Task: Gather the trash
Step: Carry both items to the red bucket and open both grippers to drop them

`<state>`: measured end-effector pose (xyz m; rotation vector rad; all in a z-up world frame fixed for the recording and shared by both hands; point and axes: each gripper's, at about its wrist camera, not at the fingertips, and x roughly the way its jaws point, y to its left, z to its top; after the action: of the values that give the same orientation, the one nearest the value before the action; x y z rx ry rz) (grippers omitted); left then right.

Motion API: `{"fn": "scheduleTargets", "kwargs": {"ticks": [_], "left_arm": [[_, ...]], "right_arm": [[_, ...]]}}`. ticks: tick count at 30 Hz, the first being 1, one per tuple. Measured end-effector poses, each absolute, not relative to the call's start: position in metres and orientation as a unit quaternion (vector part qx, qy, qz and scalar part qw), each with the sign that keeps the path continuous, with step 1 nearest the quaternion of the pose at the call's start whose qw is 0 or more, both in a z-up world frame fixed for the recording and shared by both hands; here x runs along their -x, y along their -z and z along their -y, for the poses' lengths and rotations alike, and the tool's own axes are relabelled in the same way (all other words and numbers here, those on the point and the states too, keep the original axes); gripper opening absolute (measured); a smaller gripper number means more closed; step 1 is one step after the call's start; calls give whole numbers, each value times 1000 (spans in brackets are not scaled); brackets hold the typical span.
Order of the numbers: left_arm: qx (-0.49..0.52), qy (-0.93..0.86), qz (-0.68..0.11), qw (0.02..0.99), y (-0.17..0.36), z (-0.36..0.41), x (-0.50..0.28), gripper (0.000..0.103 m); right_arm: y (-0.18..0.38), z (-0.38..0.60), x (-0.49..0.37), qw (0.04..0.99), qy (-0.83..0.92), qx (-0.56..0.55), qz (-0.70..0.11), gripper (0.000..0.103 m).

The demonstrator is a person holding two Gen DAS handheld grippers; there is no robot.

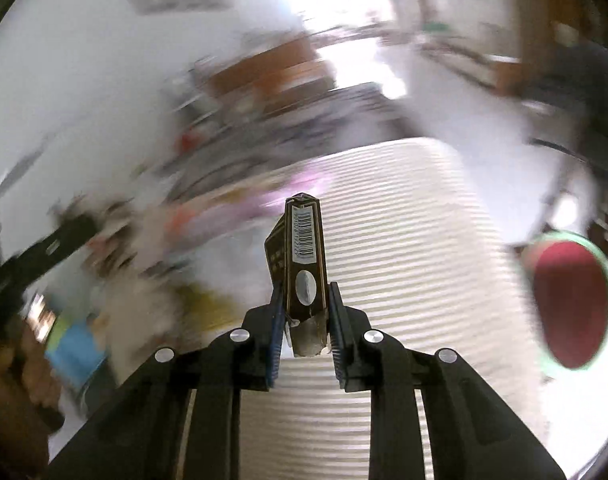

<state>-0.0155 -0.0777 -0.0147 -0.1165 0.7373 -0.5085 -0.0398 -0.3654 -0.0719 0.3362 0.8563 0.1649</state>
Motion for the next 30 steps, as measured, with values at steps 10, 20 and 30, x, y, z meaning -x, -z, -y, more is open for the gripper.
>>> {"fn": "scheduleTargets", "kwargs": {"ticks": [10, 20, 30], "left_arm": [[29, 375, -459, 805, 90, 323, -37, 37], [-35, 392, -521, 757, 152, 466, -45, 46], [-41, 356, -503, 787, 136, 470, -52, 66]], "right_arm": [[117, 562, 67, 864, 106, -243, -428, 20], [142, 632, 82, 847, 128, -254, -450, 20], [163, 643, 63, 839, 93, -256, -471, 20]]}}
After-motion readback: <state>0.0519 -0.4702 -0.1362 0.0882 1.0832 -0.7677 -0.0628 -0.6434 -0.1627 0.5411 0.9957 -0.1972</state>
